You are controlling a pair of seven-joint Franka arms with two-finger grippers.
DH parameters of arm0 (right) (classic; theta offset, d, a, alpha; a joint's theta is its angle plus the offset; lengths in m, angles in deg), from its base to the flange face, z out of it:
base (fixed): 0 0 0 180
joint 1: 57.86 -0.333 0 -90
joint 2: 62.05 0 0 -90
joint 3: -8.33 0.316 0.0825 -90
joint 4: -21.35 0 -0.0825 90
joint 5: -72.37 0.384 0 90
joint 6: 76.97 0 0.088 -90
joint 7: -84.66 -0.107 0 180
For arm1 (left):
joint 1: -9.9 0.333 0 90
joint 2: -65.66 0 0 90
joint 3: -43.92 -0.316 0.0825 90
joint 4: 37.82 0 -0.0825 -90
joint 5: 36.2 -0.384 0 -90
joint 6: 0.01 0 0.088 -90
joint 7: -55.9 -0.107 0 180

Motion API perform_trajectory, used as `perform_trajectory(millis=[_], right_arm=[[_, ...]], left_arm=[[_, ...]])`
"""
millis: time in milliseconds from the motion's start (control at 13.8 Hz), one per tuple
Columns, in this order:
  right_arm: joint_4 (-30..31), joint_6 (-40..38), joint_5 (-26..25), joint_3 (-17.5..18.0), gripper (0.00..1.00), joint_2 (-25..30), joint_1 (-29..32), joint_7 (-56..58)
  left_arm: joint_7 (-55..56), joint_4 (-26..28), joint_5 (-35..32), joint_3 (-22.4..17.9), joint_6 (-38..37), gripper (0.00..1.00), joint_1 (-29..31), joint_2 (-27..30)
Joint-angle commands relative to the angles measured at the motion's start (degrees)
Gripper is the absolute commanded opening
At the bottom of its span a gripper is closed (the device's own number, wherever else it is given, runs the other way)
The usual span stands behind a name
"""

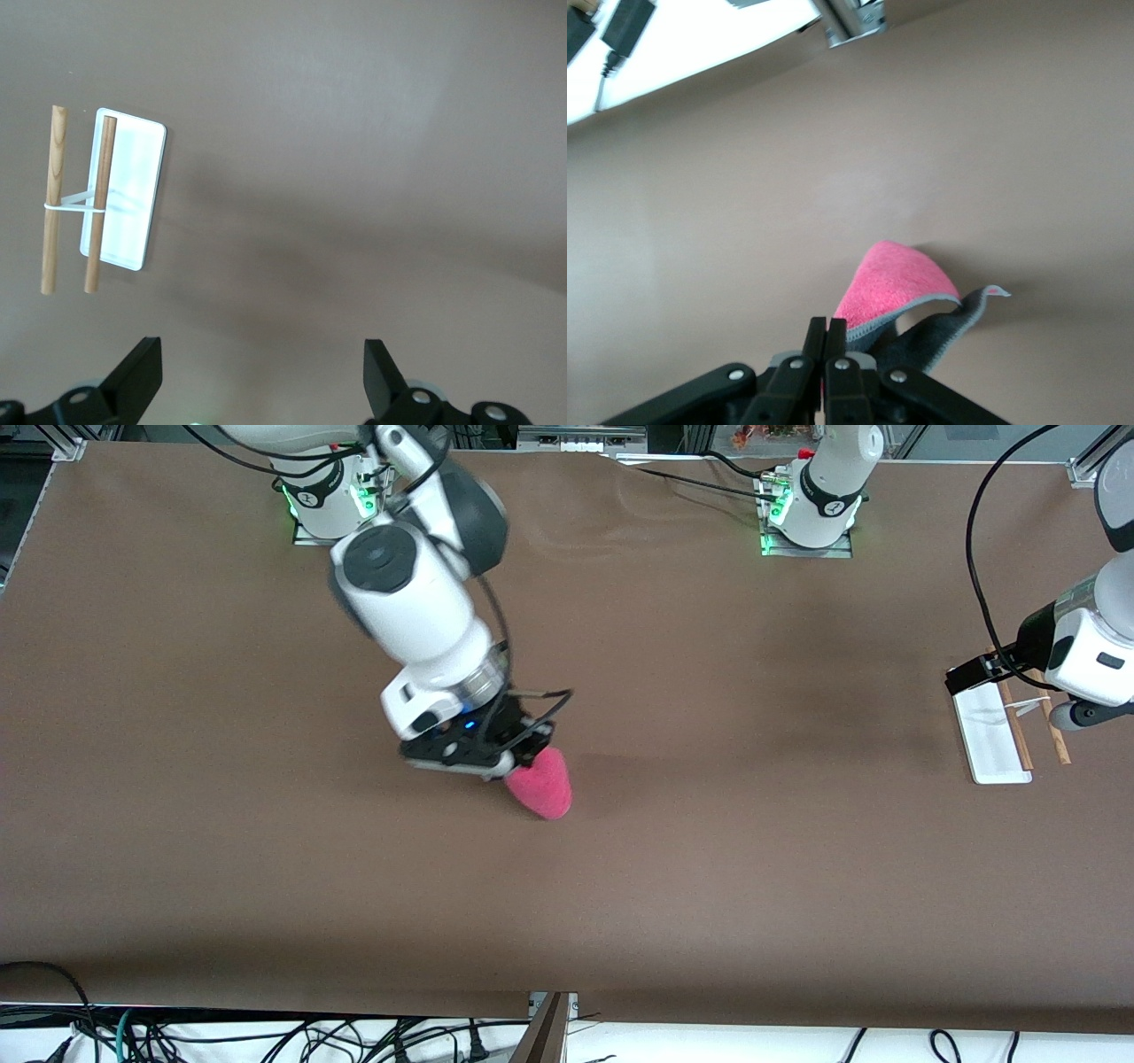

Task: Pass towel and hang on rack
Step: 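Lift the towel with the right gripper while the left gripper approaches, then move the left gripper to the hanging towel end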

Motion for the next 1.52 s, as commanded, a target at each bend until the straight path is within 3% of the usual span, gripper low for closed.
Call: perform_trajectory(millis=[0,145,434,796,941,1303,1447], right_arm=[[-3.93,-0.21,-1.41,-0.60,0.00,-0.11,-2.74,-6.42],[-5.51,0.66,-1.33,-0.25,0.00,-0.28,-3.97,-6.43],[-5.61,4.18,-0.89,-0.16,0.00,-0.37,-7.14,-7.48],[-5.61,7.60,-0.80,-0.07,0.00,-0.54,-10.04,-11.44],[-5.52,9.97,-0.71,-0.07,0.00,-0.63,-11.09,-11.44],[-5.61,10.34,-0.71,1.68,0.00,-0.72,-11.36,-11.53],[-5.61,10.51,-0.71,2.39,0.00,-0.72,-11.36,-11.70]], left_arm=[[-11.14,-2.91,-0.25,-0.21,-3.57,1.00,1.96,-3.57],[-14.50,-2.84,0.62,-0.04,-4.28,1.00,4.06,-5.42],[-27.22,-1.87,21.40,0.40,-3.59,1.00,11.17,-9.63],[-50.94,8.39,38.39,3.03,10.97,1.00,11.89,-10.53],[-60.00,12.53,43.24,6.36,16.52,1.00,11.54,-10.53],[-67.31,17.55,44.14,18.39,25.14,1.00,11.11,-10.26],[-69.61,22.20,44.05,23.05,32.42,1.00,10.75,-9.91]])
